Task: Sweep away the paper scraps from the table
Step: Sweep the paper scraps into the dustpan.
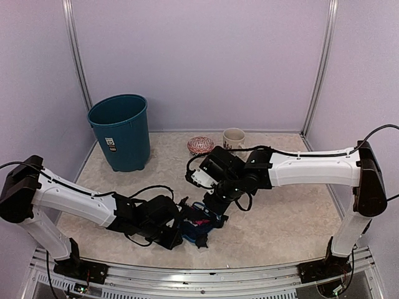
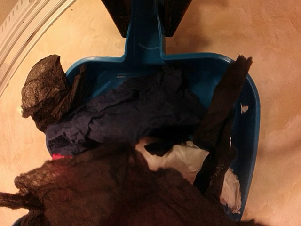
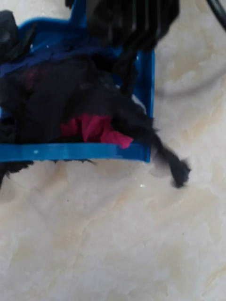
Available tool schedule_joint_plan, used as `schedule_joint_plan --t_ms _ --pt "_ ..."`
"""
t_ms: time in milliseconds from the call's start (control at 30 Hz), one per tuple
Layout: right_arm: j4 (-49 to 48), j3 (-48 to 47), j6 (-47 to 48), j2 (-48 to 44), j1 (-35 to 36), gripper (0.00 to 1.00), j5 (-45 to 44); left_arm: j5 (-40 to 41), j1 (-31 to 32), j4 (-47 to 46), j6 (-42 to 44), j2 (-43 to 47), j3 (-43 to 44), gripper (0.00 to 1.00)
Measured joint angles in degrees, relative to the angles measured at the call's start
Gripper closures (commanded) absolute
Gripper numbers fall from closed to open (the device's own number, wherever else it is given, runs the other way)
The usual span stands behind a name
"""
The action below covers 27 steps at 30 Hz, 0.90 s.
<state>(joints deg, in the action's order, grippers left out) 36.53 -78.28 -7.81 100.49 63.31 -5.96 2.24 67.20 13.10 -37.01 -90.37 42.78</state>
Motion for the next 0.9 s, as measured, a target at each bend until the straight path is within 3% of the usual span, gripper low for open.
schedule_joint_plan --t_ms 600,900 --pt "0.46 -5.55 -2.36 0.00 0.44 1.00 0.04 2.58 0.00 -7.61 1.97 1.25 -4.31 1.00" --pt "0.70 -5.90 -2.80 0.00 0.44 1.00 -0.11 6.21 -0.07 -8.35 2.62 6.43 -7.02 1.00"
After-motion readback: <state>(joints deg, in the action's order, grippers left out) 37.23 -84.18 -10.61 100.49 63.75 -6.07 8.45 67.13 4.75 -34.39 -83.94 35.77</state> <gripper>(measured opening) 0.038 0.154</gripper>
